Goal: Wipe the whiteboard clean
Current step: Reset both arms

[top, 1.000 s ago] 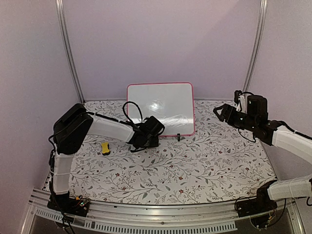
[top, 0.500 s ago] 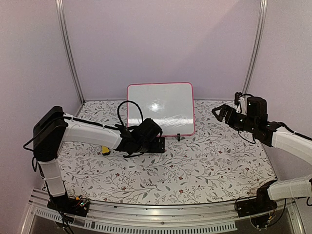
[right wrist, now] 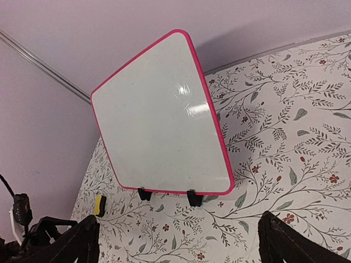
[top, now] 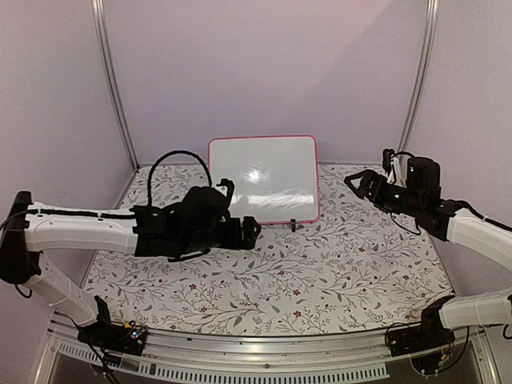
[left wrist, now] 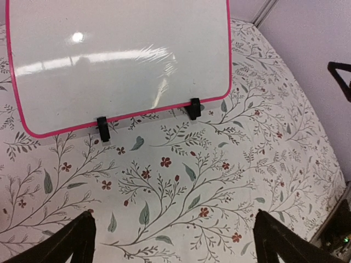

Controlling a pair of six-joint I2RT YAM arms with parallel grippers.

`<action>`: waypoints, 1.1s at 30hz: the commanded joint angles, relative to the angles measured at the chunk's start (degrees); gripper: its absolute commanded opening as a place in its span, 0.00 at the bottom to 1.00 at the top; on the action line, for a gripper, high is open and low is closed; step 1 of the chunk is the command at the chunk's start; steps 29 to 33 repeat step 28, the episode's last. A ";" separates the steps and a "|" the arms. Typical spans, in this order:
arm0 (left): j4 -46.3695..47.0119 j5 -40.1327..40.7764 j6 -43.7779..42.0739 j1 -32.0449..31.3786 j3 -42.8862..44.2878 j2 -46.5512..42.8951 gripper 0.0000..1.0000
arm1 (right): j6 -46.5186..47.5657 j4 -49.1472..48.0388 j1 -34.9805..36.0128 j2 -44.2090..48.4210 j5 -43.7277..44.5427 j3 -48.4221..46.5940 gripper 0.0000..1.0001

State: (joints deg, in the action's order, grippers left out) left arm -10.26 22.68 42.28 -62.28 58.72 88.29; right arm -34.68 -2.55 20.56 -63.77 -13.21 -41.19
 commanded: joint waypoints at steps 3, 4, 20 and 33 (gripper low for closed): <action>1.42 2.34 0.68 -0.74 -12.03 -21.09 1.00 | 1.93 -1.85 -0.24 3.28 -5.10 -0.63 0.99; 1.38 2.94 1.00 -0.70 -13.97 -24.45 1.00 | 2.17 -1.97 -0.24 4.42 -4.92 -0.26 0.99; -3.69 5.42 1.51 -0.79 -17.06 -34.84 1.00 | 2.64 -1.23 -0.13 8.98 -2.22 1.33 0.99; -3.39 5.03 -0.04 -0.74 -15.46 -31.02 1.00 | 2.44 -0.50 -0.15 10.74 2.27 1.56 0.99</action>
